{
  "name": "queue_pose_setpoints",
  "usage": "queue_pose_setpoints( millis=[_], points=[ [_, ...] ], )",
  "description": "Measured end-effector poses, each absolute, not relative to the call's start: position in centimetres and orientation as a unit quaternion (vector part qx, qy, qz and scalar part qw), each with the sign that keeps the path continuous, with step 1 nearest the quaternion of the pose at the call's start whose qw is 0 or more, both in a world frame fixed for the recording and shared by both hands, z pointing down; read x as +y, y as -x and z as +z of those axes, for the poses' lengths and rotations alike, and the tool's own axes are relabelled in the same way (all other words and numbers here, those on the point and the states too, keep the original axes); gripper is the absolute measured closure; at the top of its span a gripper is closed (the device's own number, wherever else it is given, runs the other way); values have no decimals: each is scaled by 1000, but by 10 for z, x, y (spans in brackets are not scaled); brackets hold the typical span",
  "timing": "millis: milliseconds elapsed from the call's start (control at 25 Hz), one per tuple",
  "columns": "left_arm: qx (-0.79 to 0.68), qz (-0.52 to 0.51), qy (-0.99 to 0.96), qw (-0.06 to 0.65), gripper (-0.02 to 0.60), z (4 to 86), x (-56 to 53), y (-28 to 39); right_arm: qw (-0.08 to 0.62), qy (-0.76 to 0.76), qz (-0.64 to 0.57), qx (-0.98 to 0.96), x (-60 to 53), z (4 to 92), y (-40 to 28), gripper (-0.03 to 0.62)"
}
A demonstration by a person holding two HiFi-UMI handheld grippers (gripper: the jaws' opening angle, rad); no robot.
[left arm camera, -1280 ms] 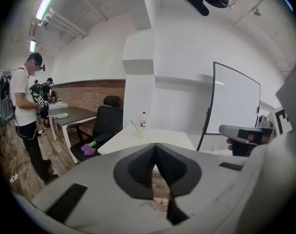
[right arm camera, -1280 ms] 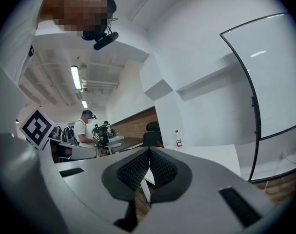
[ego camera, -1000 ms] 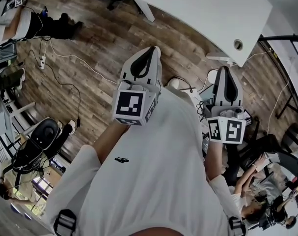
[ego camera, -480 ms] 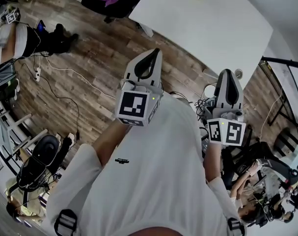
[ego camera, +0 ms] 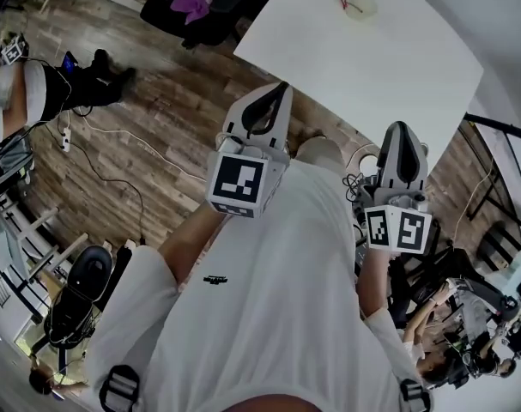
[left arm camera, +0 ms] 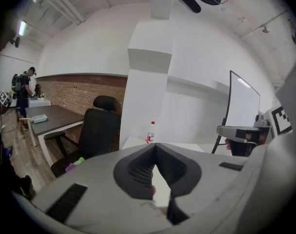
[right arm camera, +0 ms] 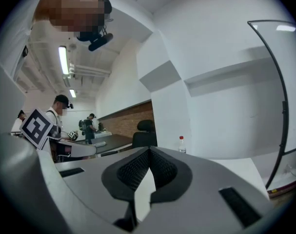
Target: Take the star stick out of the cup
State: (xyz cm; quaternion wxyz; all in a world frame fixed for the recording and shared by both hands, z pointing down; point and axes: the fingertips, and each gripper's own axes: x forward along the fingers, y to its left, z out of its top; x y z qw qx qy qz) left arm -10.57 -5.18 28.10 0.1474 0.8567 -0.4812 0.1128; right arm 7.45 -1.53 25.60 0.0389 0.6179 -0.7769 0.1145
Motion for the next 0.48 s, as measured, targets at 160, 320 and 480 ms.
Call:
queue_pose_setpoints(
  millis=[160,320,480],
  points=[
    [-475,122,-862,130,588,277,-72,91,35,-606,106,-787,-37,255,-79,590],
    [-483,118,-860,113,588,263,-84,78,34,-597,105,-795,-48,257,-88,591],
    [-489,133,-854,117,588,277,-99,67,30,-602,97,-792,-48,248,-101,591]
  ],
)
